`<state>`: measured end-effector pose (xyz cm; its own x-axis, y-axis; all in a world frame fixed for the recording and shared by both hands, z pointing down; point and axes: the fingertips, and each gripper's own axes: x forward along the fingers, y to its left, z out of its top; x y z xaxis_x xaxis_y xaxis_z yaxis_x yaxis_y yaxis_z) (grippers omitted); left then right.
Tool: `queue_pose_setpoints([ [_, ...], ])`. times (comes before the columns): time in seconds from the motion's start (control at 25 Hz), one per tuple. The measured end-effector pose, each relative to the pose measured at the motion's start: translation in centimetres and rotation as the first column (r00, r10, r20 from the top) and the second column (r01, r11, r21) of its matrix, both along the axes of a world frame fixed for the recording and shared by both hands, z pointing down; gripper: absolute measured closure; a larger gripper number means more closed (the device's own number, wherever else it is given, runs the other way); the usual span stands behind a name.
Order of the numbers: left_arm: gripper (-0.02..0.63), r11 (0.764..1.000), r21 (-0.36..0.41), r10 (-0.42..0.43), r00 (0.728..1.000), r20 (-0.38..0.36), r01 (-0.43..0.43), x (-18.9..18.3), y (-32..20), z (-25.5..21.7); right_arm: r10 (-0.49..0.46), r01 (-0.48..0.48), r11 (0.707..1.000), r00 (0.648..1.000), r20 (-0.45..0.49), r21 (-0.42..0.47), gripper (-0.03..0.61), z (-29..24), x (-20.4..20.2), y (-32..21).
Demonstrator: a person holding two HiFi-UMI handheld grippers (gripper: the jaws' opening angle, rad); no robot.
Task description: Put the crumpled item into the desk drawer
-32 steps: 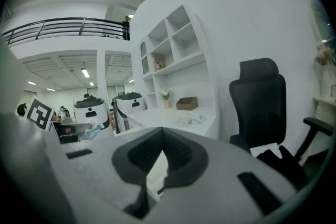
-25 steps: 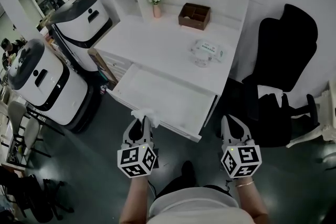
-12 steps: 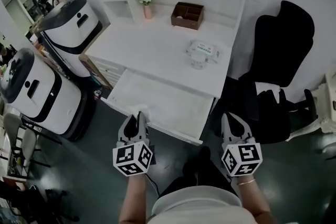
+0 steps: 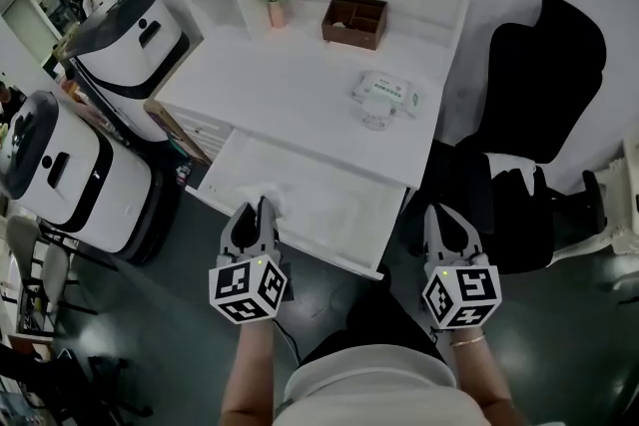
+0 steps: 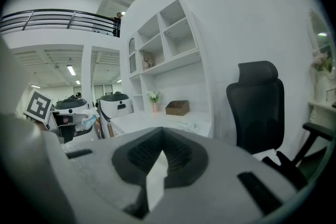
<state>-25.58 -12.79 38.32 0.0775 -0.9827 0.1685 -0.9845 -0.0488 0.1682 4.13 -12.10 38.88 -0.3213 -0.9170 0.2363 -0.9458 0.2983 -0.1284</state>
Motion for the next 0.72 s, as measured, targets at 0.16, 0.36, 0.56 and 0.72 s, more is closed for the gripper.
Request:
queue_pose_setpoints([
  [0.16, 0.558, 1.0, 0.004, 0.008, 1.0, 0.005, -0.008, 0.3, -1.5, -0.3, -0.003, 0.003, 1.0, 1.0, 0.001, -0.004, 0.577, 0.2, 0.0, -1.3],
  [0.36, 0.558, 1.0, 0.007, 0.018, 1.0, 0.012, -0.018, 0.8, -3.5, -0.6, -0.004, 0.004, 1.0, 1.0, 0.005, 0.002, 0.577, -0.1, 0.2, -3.1],
  [0.56, 0.558, 1.0, -0.008, 0.031, 0.999, 0.024, -0.031, 1.4, -5.4, -0.3, 0.002, -0.002, 1.0, 1.0, 0.009, -0.005, 0.577, 0.0, 0.5, -4.5],
  [0.72, 0.558, 0.999, -0.03, 0.041, 0.999, 0.027, -0.041, 2.1, -6.6, 0.4, 0.011, -0.011, 1.0, 1.0, 0.01, -0.013, 0.577, 0.3, 1.1, -5.4],
])
